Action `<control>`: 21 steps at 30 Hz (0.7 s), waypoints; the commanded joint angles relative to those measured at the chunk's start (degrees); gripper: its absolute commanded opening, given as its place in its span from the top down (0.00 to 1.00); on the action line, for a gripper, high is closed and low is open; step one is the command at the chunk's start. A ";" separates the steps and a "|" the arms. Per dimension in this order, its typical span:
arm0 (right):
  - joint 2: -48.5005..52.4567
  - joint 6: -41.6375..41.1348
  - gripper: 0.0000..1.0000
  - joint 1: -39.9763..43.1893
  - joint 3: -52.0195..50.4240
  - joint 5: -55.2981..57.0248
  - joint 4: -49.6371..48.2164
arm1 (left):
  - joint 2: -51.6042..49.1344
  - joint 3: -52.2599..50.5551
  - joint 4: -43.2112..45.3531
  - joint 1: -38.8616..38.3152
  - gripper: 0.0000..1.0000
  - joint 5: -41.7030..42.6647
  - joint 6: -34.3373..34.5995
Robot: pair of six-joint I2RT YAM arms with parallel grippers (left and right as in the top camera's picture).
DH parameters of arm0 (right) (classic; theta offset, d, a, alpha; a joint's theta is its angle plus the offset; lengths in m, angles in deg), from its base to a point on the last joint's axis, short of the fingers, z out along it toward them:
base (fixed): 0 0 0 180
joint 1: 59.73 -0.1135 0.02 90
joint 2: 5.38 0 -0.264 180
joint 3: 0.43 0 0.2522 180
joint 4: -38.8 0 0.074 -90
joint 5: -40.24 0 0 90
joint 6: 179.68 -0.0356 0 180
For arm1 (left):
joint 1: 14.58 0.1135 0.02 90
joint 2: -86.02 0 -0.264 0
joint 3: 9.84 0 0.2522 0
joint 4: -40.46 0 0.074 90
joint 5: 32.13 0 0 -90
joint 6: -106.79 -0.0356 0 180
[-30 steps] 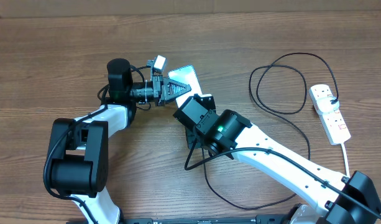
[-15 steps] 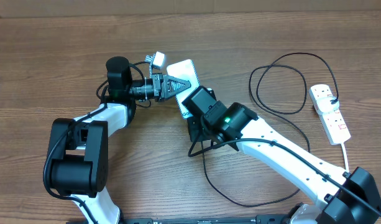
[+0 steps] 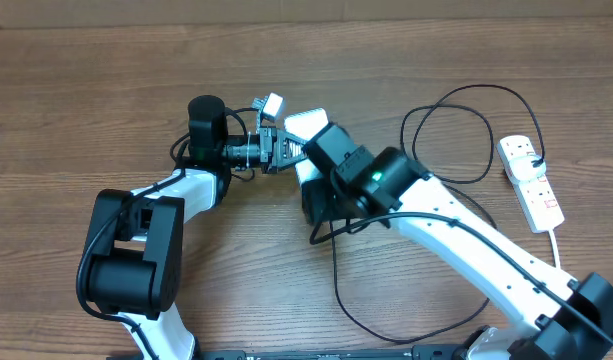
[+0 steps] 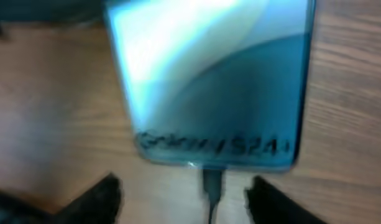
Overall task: Plug charger to phone and switch on socket
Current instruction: 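Open the right gripper to release the plugged cable and pull away, then lower the phone flat onto the table with the left gripper and release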
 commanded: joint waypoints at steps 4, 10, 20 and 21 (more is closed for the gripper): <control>-3.72 0.00 0.24 3.21 18.08 6.75 14.97 | 2.23 0.42 8.00 -5.92 0.96 -11.98 7.69; -11.02 -3.15 0.18 4.83 26.67 18.99 28.17 | 2.56 8.20 -7.41 -11.28 0.96 -21.14 0.28; -24.81 -9.11 0.02 6.93 24.39 23.10 29.99 | 2.43 23.08 -59.74 -11.19 0.96 -27.43 -38.53; -25.09 -9.11 0.02 6.93 23.63 23.08 29.18 | 2.16 23.06 -62.86 -10.27 0.96 -25.46 -42.40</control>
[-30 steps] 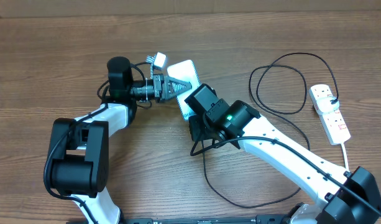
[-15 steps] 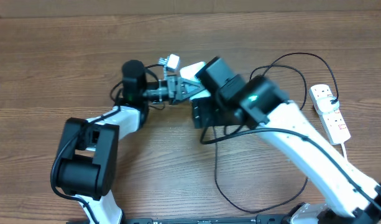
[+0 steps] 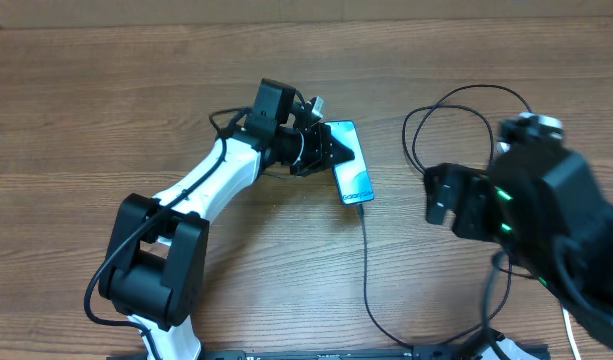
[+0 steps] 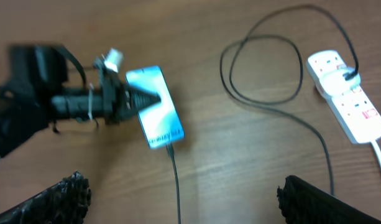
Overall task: Plug charger to phone and switch on socket
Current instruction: 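Lower the phone flat onto the table with the left gripper and release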
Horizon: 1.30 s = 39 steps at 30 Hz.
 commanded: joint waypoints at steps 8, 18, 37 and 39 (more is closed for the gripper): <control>1.84 -2.97 0.02 0.20 -9.11 -0.46 -9.07 | -1.66 1.95 -23.58 9.22 0.96 5.33 -42.49; 4.87 -4.22 0.01 0.20 -9.73 -1.75 -9.94 | -12.09 1.84 -24.87 10.71 0.96 2.08 -42.05; 4.98 -4.20 0.00 0.22 -9.73 -0.46 -12.35 | -16.55 1.75 -27.96 10.73 0.82 -18.58 -30.18; 5.03 -4.20 0.00 0.22 -9.73 0.02 -12.35 | -16.55 1.75 -28.06 10.73 0.81 -18.58 -30.18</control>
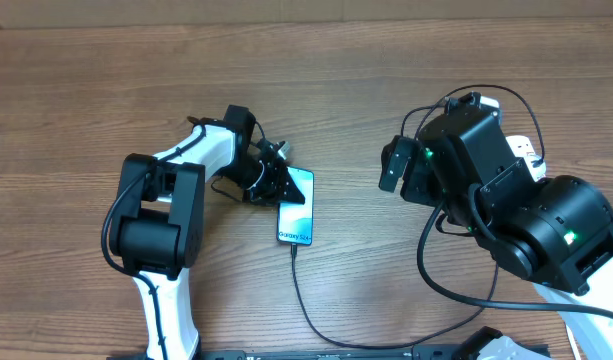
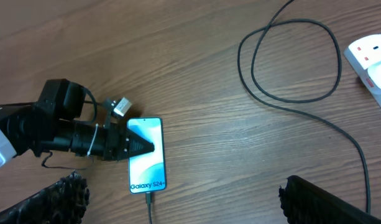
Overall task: Plug charger to phone and switch on socket
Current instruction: 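Lower the phone flat onto the table with the left gripper and release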
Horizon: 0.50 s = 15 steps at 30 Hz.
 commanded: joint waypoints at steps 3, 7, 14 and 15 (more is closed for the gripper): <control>-0.52 -0.31 0.00 0.22 0.22 1.60 -0.63 | -2.29 -0.87 -0.11 0.35 0.77 -14.43 2.49; -0.52 -0.31 0.00 0.22 0.22 1.60 -0.90 | -2.29 -0.87 -1.46 0.35 0.70 -19.87 4.61; -0.35 -0.31 0.00 0.22 0.22 1.57 -2.75 | -2.29 -0.87 -2.67 0.35 0.66 -25.27 6.38; -0.26 -0.31 0.00 0.22 0.22 1.57 -3.17 | -2.29 -0.87 -2.67 0.35 0.66 -25.79 6.43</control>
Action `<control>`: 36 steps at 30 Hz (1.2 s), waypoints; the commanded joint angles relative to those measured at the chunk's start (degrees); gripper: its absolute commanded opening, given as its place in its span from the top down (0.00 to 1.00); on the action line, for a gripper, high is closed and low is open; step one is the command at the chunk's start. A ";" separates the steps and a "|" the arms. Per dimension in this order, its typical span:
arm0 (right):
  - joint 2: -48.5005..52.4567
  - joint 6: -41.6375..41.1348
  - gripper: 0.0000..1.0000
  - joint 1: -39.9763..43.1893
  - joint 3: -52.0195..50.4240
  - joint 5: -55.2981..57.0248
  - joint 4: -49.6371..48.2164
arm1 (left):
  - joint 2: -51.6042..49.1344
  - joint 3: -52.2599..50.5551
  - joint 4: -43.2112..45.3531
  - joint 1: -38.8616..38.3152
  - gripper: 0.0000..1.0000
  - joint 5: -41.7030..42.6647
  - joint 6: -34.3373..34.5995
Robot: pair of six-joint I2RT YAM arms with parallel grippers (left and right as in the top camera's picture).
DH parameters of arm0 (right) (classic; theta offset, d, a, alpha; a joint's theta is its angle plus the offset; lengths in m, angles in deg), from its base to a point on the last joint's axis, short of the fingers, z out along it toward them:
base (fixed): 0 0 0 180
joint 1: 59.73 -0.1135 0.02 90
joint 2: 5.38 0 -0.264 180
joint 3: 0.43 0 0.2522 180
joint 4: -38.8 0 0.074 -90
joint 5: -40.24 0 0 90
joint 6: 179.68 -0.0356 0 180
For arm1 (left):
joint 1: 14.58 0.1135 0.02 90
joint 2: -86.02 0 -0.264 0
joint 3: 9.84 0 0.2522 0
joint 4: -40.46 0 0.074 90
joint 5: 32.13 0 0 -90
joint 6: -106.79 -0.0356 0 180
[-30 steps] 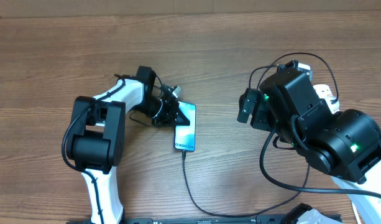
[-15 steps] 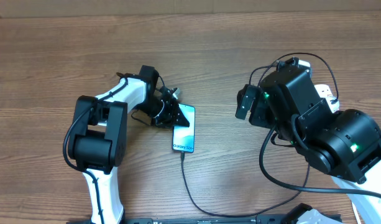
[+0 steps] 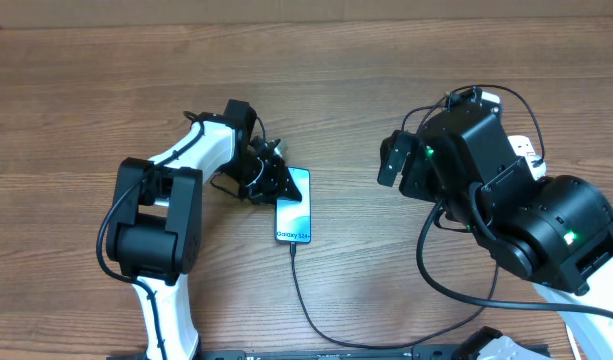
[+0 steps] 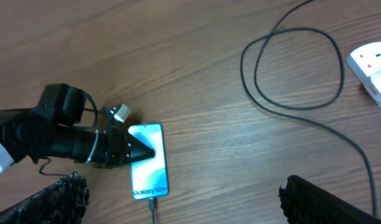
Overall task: Plug charger to phone and switch on socket
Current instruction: 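Lower the phone flat onto the table with the left gripper and release, then move the right gripper over the white power strip's switch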
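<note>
The phone [image 3: 294,213] lies face up and lit on the table, its "Galaxy S24+" end toward me [image 4: 148,163]. The black charger cable [image 3: 302,292] is plugged into its near end and loops [image 4: 289,68] toward the white socket strip [image 4: 371,65] at the right. My left gripper [image 3: 271,182] comes in from the left and is shut on the phone's upper left edge [image 4: 133,151]. My right gripper [image 4: 184,205] hangs high above the table, wide open and empty; its fingers [image 4: 61,200] show at the bottom corners.
In the overhead view the bulky right arm [image 3: 506,200] hides most of the socket strip; only a white bit [image 3: 527,147] shows. Bare wood table [image 3: 406,60] surrounds the phone and cable.
The left gripper and the phone have shifted slightly to the left. The right arm stays raised with its gripper open, its view a touch changed.
First my right gripper was low at the phone's near end, fingers beside the inserted plug, while the left held the phone. Then the right arm was raised away, open. Later the left gripper had the plugged phone further left and nearer, where it stays.
</note>
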 commanded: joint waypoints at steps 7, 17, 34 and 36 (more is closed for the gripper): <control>1.25 -0.28 0.00 0.22 0.22 0.98 -3.19 | -4.09 -2.19 0.50 0.74 0.63 -22.86 3.32; 7.65 -7.19 0.00 0.22 0.22 1.01 -5.51 | -4.09 -2.19 0.83 0.74 0.63 -24.65 3.82; 10.14 -24.48 0.00 15.13 0.22 5.16 13.33 | -3.06 1.88 -2.21 0.76 0.05 -28.94 4.55; 10.14 -24.46 0.00 20.48 0.22 5.62 15.47 | -1.09 4.79 -4.85 0.76 0.00 -30.03 4.59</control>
